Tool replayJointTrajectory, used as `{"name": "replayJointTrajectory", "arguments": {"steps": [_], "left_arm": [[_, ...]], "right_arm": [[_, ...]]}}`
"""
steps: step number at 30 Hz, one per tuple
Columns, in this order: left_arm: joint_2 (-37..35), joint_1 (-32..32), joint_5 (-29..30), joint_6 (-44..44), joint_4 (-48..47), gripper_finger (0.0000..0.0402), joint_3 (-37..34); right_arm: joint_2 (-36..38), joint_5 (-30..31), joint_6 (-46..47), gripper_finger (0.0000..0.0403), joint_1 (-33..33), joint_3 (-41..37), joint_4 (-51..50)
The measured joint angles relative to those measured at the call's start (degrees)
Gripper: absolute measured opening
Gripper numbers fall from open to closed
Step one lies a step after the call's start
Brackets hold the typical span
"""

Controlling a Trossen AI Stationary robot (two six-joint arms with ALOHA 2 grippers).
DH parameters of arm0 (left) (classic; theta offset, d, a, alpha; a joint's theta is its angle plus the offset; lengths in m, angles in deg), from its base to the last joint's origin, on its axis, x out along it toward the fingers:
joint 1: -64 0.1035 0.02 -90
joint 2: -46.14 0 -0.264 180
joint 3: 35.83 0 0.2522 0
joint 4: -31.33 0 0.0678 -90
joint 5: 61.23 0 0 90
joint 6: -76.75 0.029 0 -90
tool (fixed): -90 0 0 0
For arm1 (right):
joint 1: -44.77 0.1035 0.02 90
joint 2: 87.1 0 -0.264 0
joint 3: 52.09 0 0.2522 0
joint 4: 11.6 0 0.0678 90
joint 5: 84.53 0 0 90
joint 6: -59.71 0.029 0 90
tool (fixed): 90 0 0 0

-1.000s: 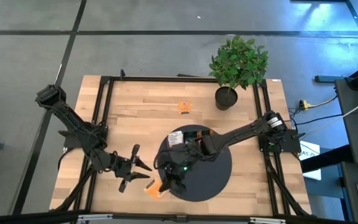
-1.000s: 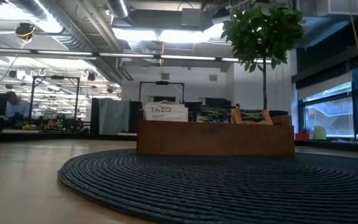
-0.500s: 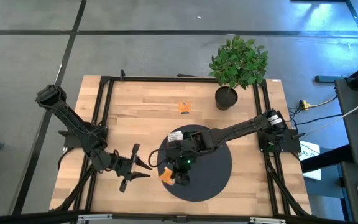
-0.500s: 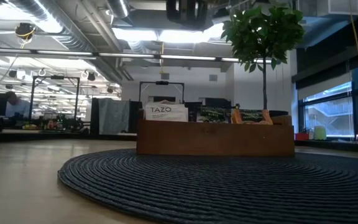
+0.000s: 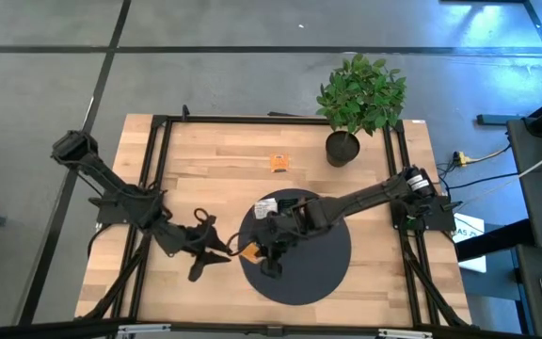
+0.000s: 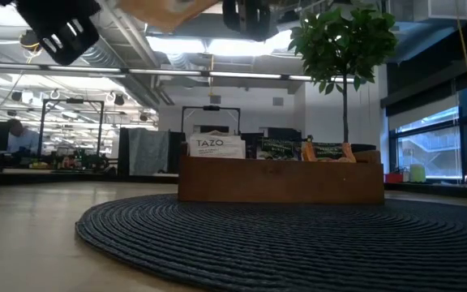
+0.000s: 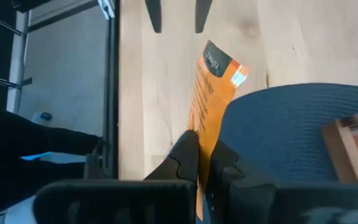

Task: Pick & Place Tea
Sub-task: Put the orange tea bag into the right section of the wooden organizer

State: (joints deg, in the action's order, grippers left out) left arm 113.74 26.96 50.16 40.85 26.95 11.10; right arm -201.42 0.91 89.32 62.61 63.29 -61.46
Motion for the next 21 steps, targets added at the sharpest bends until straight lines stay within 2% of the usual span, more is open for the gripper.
{"name": "replayJointTrajectory", "arguments": {"steps": [5, 21], "left_arm": [[0.0, 2.72, 0.51, -3.74, 2.16, 0.0116, -0.01], [0.0, 4.59, 0.52, -3.97, 2.9, 0.0116, -0.01]], "right_arm": [[0.0, 0.0, -1.64, 0.0012, -0.01, 0.0, -0.04], [0.0, 1.95, -3.41, 0.0012, -1.22, 0.0, 2.92]]}}
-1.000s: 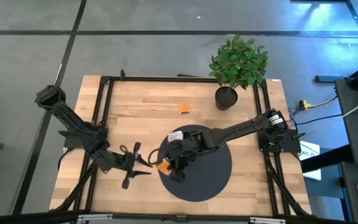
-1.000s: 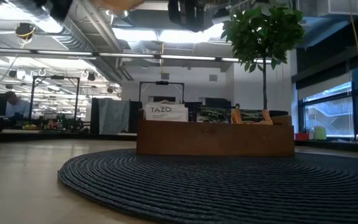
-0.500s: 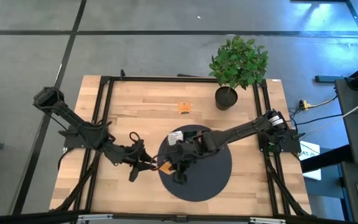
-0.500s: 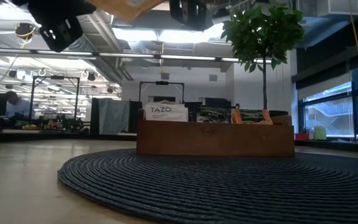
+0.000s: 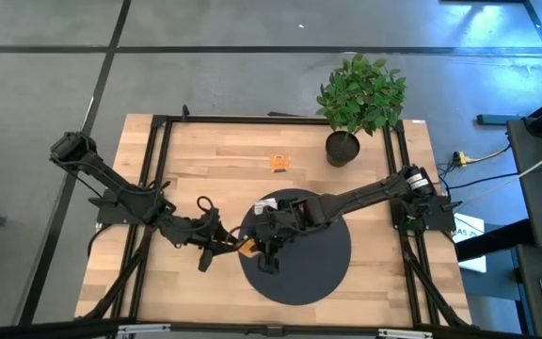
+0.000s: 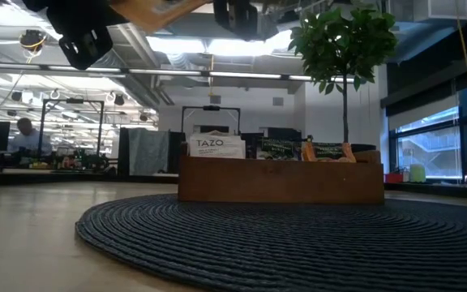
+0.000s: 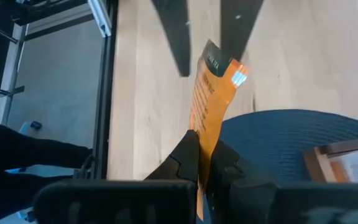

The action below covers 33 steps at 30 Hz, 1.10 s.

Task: Pick & Place Tea
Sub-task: Put the orange tea bag into the right section of the wooden organizer

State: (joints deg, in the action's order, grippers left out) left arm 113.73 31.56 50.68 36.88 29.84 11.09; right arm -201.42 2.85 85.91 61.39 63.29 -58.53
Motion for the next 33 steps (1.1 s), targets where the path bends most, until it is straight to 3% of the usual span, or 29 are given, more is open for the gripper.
{"name": "replayJointTrajectory", "arguments": {"steps": [8, 18, 27, 33], "left_arm": [[0.0, 0.11, 0.93, 0.09, 0.7, 0.0103, -0.01], [0.0, 0.11, 1.03, 3.68, 0.92, 0.0007, 0.01], [0.0, 0.11, 1.0, 12.3, 0.92, 0.0003, -0.01], [0.0, -0.01, 1.01, 21.77, 0.85, 0.0003, 0.0]], "right_arm": [[0.0, 0.02, -1.21, 0.0012, -0.23, 0.0, 0.48], [0.0, 0.04, -1.08, 0.0012, -0.23, 0.0, 0.48], [0.0, 0.02, 0.78, 0.0019, -0.23, 0.0, 0.3], [1.12, -2.38, 3.8, 0.0069, -1.05, 0.0, -3.57]]}}
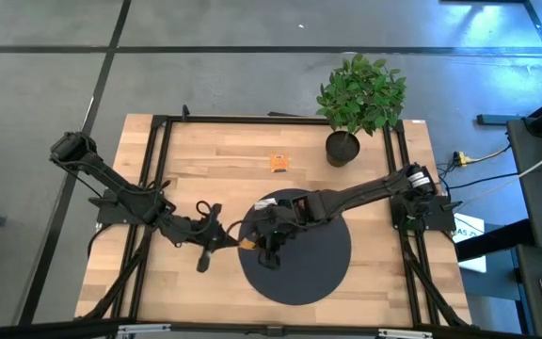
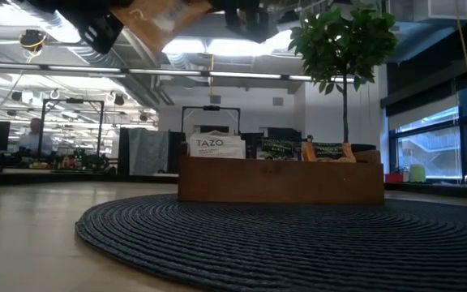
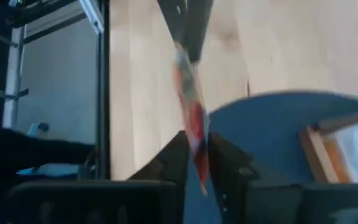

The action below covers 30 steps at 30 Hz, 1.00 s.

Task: Pick & Place Tea
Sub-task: Put the orange tea bag into the right section of the wooden organizer

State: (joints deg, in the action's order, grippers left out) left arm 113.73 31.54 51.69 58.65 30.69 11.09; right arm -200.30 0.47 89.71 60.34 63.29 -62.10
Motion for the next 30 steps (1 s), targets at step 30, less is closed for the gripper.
{"name": "replayJointTrajectory", "arguments": {"steps": [30], "left_arm": [[0.0, -6.21, 20.05, 80.95, 6.88, 0.0006, 4.59]], "right_arm": [[12.84, 7.0, 14.93, 0.0183, 0.47, 0.02, -17.15]]}}
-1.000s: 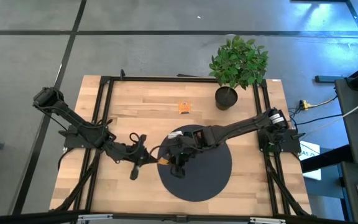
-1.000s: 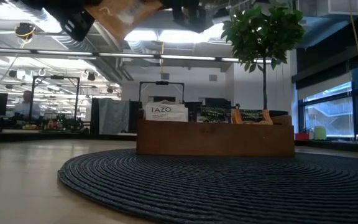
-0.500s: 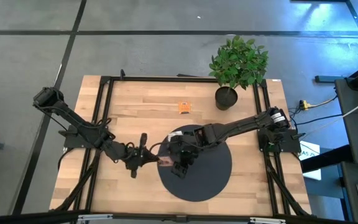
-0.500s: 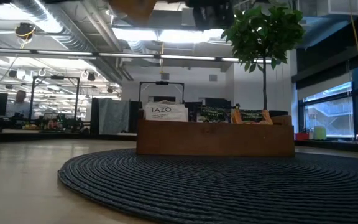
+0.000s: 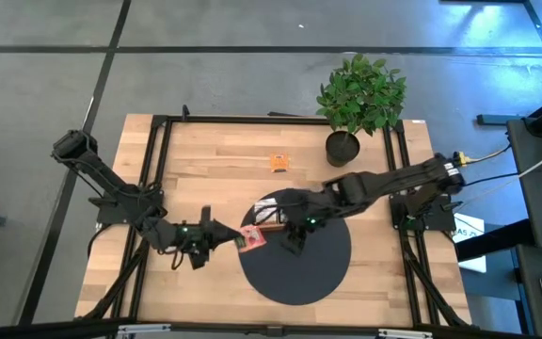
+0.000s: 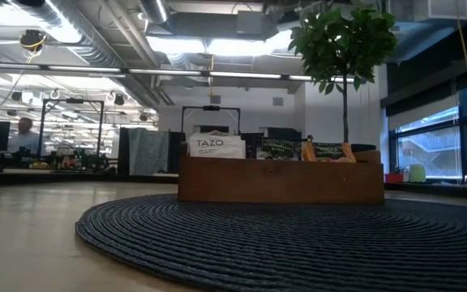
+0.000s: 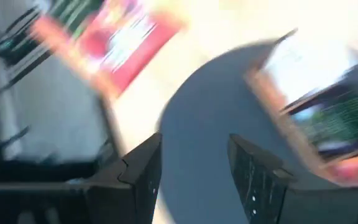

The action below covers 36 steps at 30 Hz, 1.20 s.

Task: Pick & Place Tea
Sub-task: Put the orange tea bag into the right section of the wooden organizer

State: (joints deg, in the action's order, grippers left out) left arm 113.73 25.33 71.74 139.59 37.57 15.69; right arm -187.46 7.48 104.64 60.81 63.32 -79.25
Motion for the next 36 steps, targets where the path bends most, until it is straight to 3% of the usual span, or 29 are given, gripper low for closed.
{"name": "replayJointTrajectory", "arguments": {"steps": [3, 6, 13, 19, 27, 32, 36], "left_arm": [[0.0, -0.43, 0.03, 5.27, -0.01, 0.0007, 0.0], [0.0, -0.73, 0.01, 11.18, -0.03, 0.0007, 0.0], [0.0, -0.57, -4.48, 27.11, 0.36, 0.0003, 0.0], [0.02, -0.61, -5.24, 36.46, 6.02, 0.0006, 0.04], [0.02, -0.18, -6.68, 39.53, 10.24, 0.0006, 0.04], [0.02, -0.08, -6.98, 39.48, 10.04, 0.0005, 0.04], [0.02, -0.07, -6.87, 39.0, 9.83, 0.0003, 0.04]], "right_arm": [[0.16, 11.18, -0.05, 0.0183, -0.14, 0.0, 0.79], [-0.08, 12.94, 2.36, 0.0183, -0.36, -0.02, 3.32], [-0.41, 0.46, 3.87, 0.0183, -2.0, -0.04, 14.05], [-0.41, -2.97, 4.45, 0.0183, -3.05, -0.04, 18.76], [-3.27, -15.87, 6.49, 0.0182, -4.52, -0.09, 21.53], [-3.82, -18.6, 7.26, 0.0156, -5.11, -0.04, 23.29], [-3.82, -18.63, 7.17, 0.011, -5.34, -0.02, 23.67]]}}
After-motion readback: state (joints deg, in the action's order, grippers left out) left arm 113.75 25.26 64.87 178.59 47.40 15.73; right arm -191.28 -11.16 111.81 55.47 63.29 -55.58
